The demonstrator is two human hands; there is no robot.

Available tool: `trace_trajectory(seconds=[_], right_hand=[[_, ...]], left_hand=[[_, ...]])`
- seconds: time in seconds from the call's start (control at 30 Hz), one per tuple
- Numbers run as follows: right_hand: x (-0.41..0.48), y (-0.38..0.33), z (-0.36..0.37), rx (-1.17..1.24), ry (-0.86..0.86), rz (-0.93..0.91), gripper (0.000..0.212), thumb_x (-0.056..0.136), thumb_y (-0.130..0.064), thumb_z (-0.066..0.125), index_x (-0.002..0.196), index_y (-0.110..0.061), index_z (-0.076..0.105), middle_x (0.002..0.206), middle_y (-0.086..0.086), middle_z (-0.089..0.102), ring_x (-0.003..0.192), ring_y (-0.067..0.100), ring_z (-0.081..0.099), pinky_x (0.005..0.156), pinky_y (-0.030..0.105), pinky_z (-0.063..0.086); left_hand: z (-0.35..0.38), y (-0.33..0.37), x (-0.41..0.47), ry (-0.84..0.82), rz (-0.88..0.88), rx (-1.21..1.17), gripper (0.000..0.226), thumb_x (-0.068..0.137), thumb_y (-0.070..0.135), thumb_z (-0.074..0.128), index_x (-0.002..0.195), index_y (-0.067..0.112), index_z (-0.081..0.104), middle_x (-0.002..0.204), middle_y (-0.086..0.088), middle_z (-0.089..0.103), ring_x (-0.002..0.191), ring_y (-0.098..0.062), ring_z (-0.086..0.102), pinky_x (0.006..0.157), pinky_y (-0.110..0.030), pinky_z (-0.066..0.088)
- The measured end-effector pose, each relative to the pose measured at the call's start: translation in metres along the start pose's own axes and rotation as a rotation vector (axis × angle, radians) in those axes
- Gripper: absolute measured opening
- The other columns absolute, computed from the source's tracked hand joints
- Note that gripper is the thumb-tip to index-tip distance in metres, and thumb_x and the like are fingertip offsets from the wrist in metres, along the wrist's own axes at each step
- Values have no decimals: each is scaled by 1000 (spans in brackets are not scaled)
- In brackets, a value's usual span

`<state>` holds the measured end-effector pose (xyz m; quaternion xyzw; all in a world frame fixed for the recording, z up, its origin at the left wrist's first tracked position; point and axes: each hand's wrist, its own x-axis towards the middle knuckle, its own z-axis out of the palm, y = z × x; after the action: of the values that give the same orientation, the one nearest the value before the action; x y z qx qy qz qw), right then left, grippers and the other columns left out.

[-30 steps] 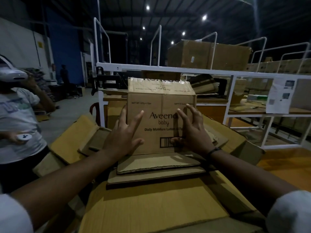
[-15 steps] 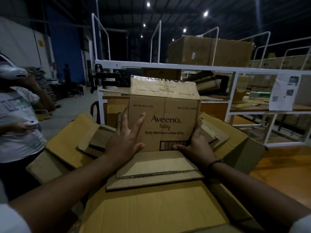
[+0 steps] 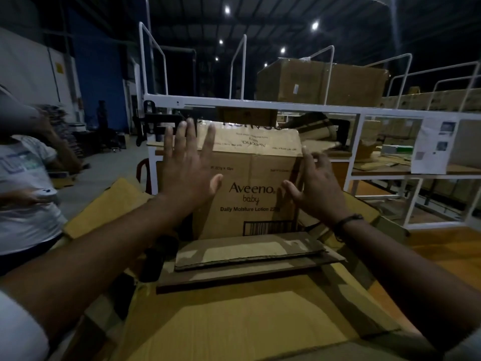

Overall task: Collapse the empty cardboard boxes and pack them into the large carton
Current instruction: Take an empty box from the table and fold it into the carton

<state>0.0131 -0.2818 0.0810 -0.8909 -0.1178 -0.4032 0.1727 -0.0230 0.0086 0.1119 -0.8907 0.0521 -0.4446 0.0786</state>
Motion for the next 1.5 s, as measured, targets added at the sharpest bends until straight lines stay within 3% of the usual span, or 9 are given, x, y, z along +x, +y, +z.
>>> trace_trajectory(seconds=[0.17,0.53,0.63,0.73,0.83,1.03,1.27,1.4,1.5], right_hand=[[27,0,-9,-95,-75,69,75,91,-47,69,151,-15,38,163,15,24,154,35,13,125,51,20],[20,-2,2,-17,-186,147,57,97,-46,62,145,-20,46,142,4,56,133,24,48,113,52,30],[12,7,2,-17,-259,128,50,95,-48,64,137,-21,55,131,2,63,123,22,56,108,53,42],[0,11,3,-2,-321,133,47,93,-46,67,131,-19,59,121,2,67,109,19,62,91,41,57],[-11,10,6,6,-374,136,49,95,-42,67,136,-18,56,124,3,66,110,19,62,86,33,58],[-21,1,7,13,-410,127,42,95,-40,67,129,-16,61,117,3,67,104,18,62,87,32,57],[-30,3,10,58,-441,106,43,96,-45,65,124,-12,65,118,6,67,99,13,60,71,18,50],[-36,3,19,41,-454,133,45,94,-52,64,112,-11,68,112,7,67,98,18,62,82,37,59],[-43,5,27,-5,-457,109,48,92,-59,63,106,-14,69,106,3,65,92,16,60,79,39,59]], left_hand=[[9,-3,10,-92,-72,-113,104,93,72,47,162,4,9,163,-22,31,155,-36,17,127,-50,3],[24,-22,7,-103,-75,-212,102,78,75,69,154,12,41,156,-17,45,148,-33,34,125,-49,18],[25,-23,0,-135,-59,-226,92,75,74,72,144,15,54,149,-15,54,142,-33,42,121,-51,27],[26,-19,-11,-199,-37,-218,88,75,72,73,139,14,59,140,-14,61,133,-34,51,111,-49,40],[24,-16,-25,-230,-3,-201,87,77,70,73,140,13,56,124,-12,68,117,-31,59,92,-42,49],[20,-17,-39,-336,73,-79,99,87,69,64,161,15,27,119,-9,68,110,-27,61,71,-33,39],[22,-23,-51,-452,89,-152,96,89,76,50,163,20,22,107,-8,66,85,-18,56,54,-29,38],[27,-20,-65,-565,98,-104,95,92,77,43,164,22,15,105,-8,60,81,-15,43,57,-30,34],[34,-18,-73,-601,99,-110,92,94,76,41,164,22,16,102,-6,58,81,-15,44,63,-30,37]])
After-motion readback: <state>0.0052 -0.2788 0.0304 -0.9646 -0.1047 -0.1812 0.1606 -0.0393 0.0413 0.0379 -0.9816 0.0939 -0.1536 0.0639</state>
